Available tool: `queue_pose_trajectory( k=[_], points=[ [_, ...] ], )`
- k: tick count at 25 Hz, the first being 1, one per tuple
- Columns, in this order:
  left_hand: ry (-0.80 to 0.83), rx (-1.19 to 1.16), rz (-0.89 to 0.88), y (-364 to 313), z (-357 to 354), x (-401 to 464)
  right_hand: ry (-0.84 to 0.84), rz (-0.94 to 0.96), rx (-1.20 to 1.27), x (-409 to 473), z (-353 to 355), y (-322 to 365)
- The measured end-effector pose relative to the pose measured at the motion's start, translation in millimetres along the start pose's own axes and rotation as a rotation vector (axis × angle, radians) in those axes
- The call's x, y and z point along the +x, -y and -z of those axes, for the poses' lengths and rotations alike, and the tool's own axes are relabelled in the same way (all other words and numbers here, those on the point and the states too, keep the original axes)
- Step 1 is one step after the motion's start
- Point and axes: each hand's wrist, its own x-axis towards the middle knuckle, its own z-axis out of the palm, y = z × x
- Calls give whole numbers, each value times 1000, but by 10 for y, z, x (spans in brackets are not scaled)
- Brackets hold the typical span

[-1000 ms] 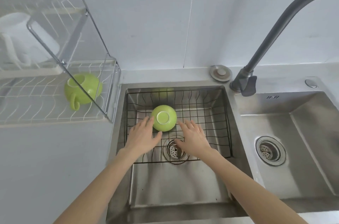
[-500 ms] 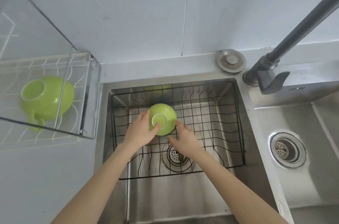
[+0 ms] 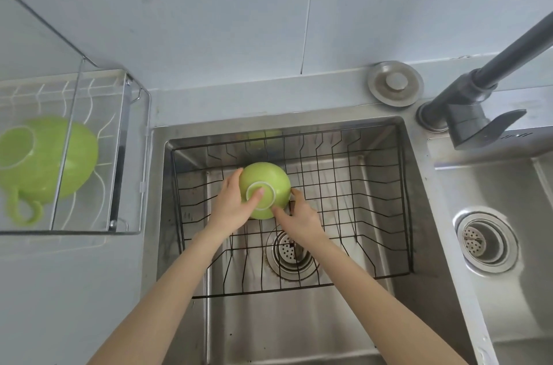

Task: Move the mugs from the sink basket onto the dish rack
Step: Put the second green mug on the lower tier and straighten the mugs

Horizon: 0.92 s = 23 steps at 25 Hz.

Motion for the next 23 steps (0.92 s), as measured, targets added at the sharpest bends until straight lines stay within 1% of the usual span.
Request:
queue_pose_trajectory(
  k=[3,7,10,17,20,23],
  points=[
    [-22,-21,2,-3,-4,-12,2,-41,79,18,-3,27],
    [-47,-38,-18,-44,-56,-100,-23,-78,116,-19,-38,37],
    [-26,-36,3,-64,-51,-157,-40,-81,133,-84,3,13],
    [-29,-75,0,-144,47,-387,-53,-33,101,-406,199,103],
    [-24,-88,-47,-174,138,-576,-49,-25,114,-606,276,118],
    [23,-150,-98,-156,243,-818,-52,31,103,-852,349,158]
  ],
)
